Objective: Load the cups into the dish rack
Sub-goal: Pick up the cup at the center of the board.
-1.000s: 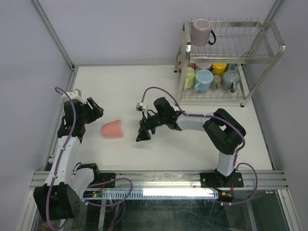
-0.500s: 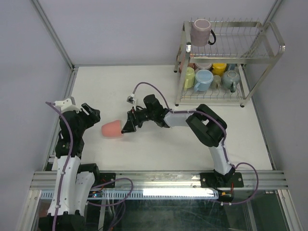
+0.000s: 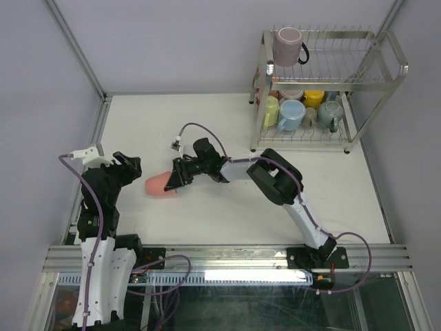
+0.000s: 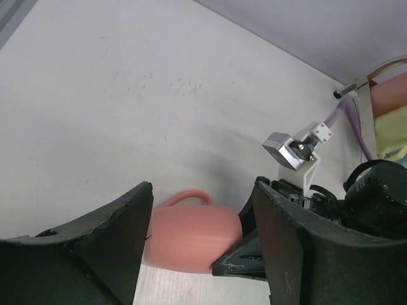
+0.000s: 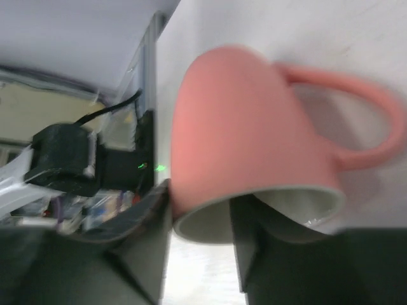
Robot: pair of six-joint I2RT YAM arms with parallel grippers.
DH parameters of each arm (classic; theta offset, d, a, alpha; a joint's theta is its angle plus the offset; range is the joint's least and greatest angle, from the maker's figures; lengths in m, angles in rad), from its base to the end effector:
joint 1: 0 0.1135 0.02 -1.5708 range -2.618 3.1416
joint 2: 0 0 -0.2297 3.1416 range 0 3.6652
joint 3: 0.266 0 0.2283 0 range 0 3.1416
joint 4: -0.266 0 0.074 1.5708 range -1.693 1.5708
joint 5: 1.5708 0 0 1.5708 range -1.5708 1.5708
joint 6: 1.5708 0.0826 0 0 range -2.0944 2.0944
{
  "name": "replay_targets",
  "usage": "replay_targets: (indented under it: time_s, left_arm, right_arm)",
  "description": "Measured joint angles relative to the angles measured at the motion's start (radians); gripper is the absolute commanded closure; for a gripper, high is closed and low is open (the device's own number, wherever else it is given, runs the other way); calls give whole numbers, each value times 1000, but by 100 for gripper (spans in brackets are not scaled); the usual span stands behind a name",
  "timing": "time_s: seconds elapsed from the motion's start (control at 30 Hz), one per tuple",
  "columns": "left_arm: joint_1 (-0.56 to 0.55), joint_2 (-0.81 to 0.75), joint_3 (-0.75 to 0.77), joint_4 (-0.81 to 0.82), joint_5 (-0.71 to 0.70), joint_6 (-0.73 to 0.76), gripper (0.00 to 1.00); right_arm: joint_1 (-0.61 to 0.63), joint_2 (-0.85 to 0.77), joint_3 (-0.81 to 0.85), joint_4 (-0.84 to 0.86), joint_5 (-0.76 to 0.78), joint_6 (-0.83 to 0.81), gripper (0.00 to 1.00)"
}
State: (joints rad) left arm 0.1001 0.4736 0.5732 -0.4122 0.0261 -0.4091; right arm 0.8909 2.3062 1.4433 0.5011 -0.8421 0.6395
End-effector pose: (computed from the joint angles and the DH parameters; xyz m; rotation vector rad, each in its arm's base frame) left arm 0.1771 0.0156 0.2517 -0.4586 1.8336 -0.2360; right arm 0.2561 0.4148 0.1099 -0.9372 2.0669 1.7377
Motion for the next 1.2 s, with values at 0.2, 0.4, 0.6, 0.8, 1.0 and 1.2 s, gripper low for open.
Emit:
replay_targets:
  time_s: [0.2, 0.4, 0.6, 0.8, 1.0, 1.2]
  left_arm:
    - [0, -32, 0, 1, 1, 2, 36]
    - [0, -77, -13, 16, 19, 6, 21]
    - [0, -134, -13, 29, 101, -2, 1]
    - [0, -161, -29, 210, 322, -80, 1]
    - [0, -145, -222, 662, 598, -335, 2]
    - [-3, -15, -441, 1186, 696, -676, 5]
  right_arm:
    - [0, 27, 32, 72, -59, 87, 100]
    - [-30, -2, -6, 61, -130, 38, 100]
    - [-48, -190, 11, -461, -178, -446, 100]
    - [-36, -476, 14, -961, -163, -1040, 100]
    - [-51, -744, -118, -1246, -126, -1484, 100]
    - [-66, -962, -289, -1398, -32, -1735, 100]
